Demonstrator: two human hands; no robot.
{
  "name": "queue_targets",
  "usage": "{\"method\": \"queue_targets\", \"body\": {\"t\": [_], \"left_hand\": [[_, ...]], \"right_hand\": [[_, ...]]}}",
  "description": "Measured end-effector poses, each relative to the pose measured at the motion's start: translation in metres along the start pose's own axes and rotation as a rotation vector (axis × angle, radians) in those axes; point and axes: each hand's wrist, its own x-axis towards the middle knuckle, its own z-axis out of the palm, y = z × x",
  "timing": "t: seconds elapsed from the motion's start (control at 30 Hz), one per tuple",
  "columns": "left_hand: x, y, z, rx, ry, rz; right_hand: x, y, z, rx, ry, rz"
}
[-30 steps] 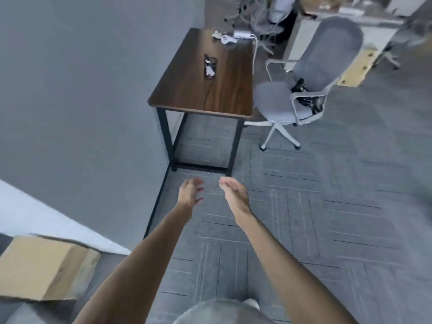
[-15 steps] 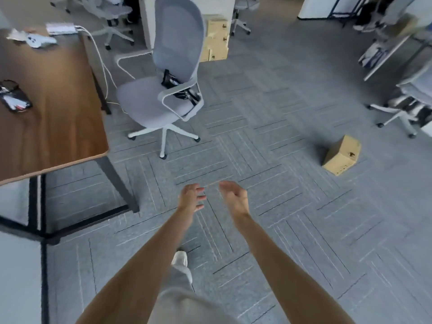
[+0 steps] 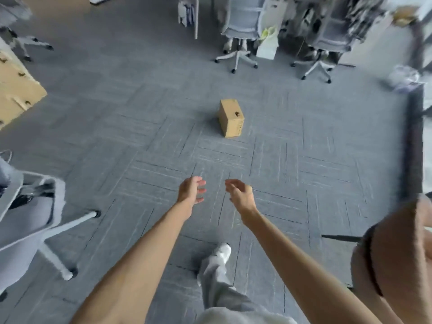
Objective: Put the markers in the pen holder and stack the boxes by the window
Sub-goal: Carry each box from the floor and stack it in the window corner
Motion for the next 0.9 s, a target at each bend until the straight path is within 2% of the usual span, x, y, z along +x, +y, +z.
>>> {"method": "queue_targets", "body": {"t": [0.17, 0.37, 0.57, 0.9], "left_hand": [[0.084, 0.066, 0.058, 0.08, -0.097, 0.055], [0.19, 0.139, 0.087, 0.152, -0.046, 0.031], [0.322, 0.203, 0.125, 0.121, -0.04, 0.001], [0.528, 0.327, 0.229, 0.099, -0.15, -0.093]], "right_hand": [[0.119, -0.034, 0.002, 0.111, 0.065, 0.044], [0.24, -0.097, 0.01, 0.136, 0.07, 0.055], [0.371, -0.141, 0.013, 0.067, 0.059, 0.082], [0.595, -0.215, -0.019, 0.067, 0.251, 0.205]]}}
